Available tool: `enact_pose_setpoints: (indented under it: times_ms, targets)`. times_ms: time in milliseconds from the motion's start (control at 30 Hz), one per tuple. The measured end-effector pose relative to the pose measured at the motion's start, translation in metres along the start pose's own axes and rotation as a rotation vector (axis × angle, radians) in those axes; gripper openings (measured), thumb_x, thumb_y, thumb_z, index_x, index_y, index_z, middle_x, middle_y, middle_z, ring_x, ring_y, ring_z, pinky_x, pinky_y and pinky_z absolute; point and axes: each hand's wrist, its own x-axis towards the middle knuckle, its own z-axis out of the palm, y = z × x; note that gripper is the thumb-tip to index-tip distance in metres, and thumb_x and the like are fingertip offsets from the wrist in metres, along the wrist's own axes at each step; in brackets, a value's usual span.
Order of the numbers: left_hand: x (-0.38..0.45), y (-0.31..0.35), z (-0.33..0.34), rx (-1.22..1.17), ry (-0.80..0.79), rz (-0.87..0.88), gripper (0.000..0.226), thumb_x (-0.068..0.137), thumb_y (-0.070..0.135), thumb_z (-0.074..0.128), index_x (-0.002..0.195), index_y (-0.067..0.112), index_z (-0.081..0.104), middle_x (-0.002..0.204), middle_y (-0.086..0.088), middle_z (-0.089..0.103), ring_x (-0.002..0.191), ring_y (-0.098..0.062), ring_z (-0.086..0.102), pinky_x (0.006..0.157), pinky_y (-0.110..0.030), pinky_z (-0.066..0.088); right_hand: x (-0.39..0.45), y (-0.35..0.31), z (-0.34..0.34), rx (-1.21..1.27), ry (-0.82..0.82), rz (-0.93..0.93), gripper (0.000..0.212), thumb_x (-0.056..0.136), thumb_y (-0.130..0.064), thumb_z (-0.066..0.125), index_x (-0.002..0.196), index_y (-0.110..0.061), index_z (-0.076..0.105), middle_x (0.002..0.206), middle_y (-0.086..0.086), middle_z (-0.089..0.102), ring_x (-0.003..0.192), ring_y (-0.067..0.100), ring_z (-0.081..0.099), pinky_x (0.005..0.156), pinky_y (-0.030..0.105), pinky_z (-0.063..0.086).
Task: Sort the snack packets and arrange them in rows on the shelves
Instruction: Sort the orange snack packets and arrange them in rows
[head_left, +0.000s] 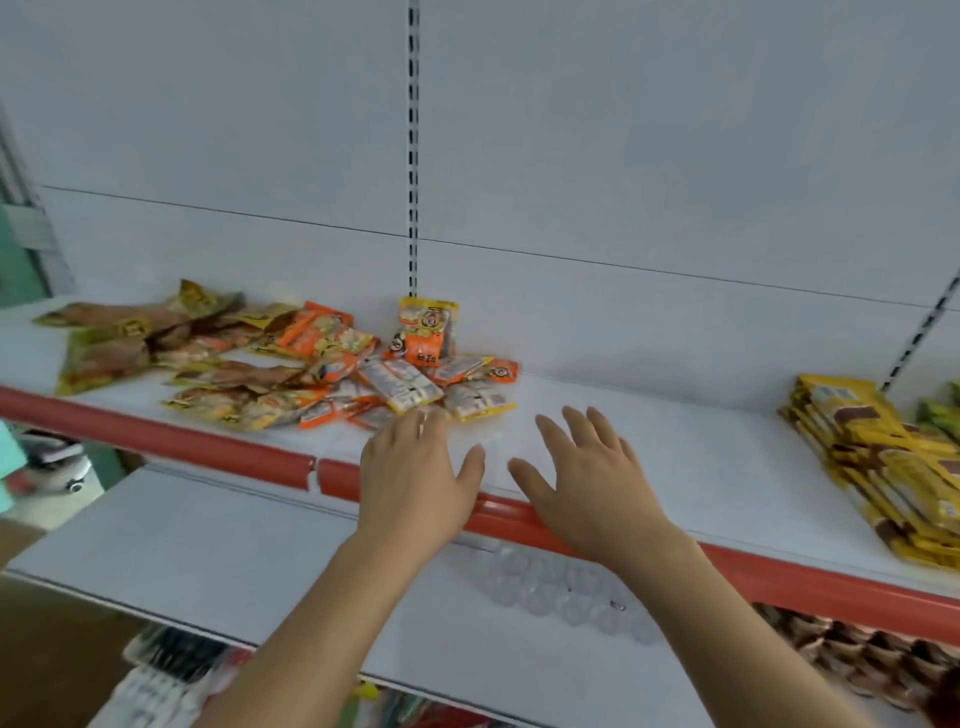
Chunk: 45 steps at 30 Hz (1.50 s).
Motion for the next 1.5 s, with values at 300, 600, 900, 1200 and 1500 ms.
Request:
enact_pose_setpoints:
  times_ms: [300,600,900,1200,1500]
  targets:
    - [0.043,-0.079,-0.007,-0.001,0.031,-0.032,0.057,0.102,0.043,0.052,0.148,0.012,0.047,0.144,-0.008,0.054,0.135,-0.030,0.046,0.111,-0.042,0.038,0.077,-0.055,0.029,0.004,0.032,-0.096,0.063,0.101,-0.056,0.036,0.156,-0.026,0.025,0.165,0.003,0.022,0.153,0.027,0.009,0.123,0.044,0.016]
    - [0.111,-0.099,-0.003,0.013,-0.038,0.007,0.050,0.107,0.031,0.044,0.155,0.019,0.038,0.117,0.000,0.069,0.102,-0.022,0.067,0.068,-0.031,0.043,0.162,-0.092,0.056,-0.017,0.008,-0.214,0.072,0.094,-0.063,0.043,0.153,-0.021,0.036,0.151,0.003,0.047,0.146,0.029,0.027,0.118,0.046,0.025]
    - [0.134,-0.096,0.001,-0.760,0.124,-0.101,0.037,0.098,0.029,0.070,0.125,0.027,0.046,0.098,0.019,0.062,0.087,0.002,0.065,0.065,-0.008,0.049,0.160,-0.115,0.066,0.217,0.358,-0.044,0.059,0.080,-0.056,0.047,0.124,-0.020,0.062,0.115,0.003,0.069,0.109,0.033,0.059,0.092,0.049,0.049]
    - [0.154,-0.101,0.004,-1.077,-0.116,-0.156,0.015,0.103,0.021,0.060,0.118,0.024,0.058,0.106,0.004,0.071,0.094,-0.015,0.071,0.084,-0.044,0.061,0.138,-0.069,0.055,0.291,0.372,0.326,0.040,0.101,-0.035,0.051,0.135,-0.016,0.054,0.123,0.007,0.067,0.118,0.033,0.054,0.092,0.041,0.045]
    - [0.138,-0.102,-0.002,-1.070,-0.198,-0.109,0.010,0.107,0.029,0.052,0.106,0.020,0.055,0.107,-0.013,0.068,0.097,-0.032,0.066,0.082,-0.048,0.054,0.121,-0.067,0.046,0.312,0.174,0.563,0.058,0.084,-0.044,0.072,0.133,-0.015,0.058,0.125,0.009,0.061,0.115,0.030,0.056,0.087,0.032,0.043]
